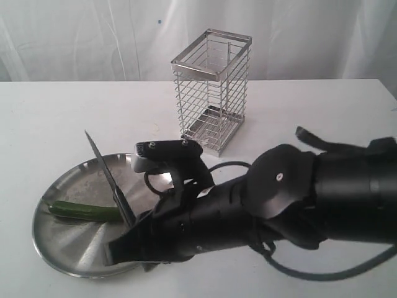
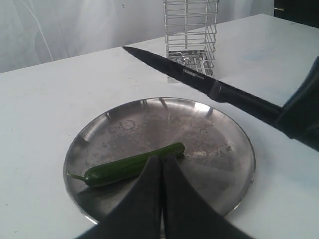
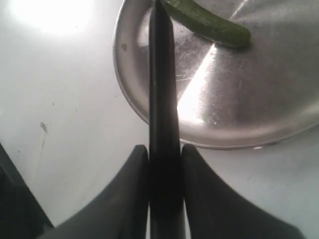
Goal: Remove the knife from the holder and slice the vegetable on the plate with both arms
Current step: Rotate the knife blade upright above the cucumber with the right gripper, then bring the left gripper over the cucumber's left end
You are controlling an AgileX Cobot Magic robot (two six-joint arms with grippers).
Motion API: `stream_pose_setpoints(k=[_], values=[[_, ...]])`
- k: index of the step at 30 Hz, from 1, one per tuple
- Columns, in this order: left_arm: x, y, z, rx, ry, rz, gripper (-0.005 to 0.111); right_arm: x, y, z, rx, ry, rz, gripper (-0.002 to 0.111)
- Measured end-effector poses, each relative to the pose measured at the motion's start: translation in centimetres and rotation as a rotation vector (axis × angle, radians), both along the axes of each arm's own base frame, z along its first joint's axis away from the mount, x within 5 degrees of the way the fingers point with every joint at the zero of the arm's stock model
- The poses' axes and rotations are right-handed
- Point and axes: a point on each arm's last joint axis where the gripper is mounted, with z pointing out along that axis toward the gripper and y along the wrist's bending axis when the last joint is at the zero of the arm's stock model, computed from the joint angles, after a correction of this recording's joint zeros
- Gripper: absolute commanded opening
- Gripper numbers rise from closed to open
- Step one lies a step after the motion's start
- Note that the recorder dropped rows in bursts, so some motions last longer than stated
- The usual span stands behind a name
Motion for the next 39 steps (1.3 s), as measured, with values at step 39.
stream_pose_setpoints(k=[39], values=[[0.0, 0.0, 0.0, 0.000, 0.000, 0.000, 0.000, -3.9, 0.3, -3.9, 0.001, 0.284, -0.259, 0.000]])
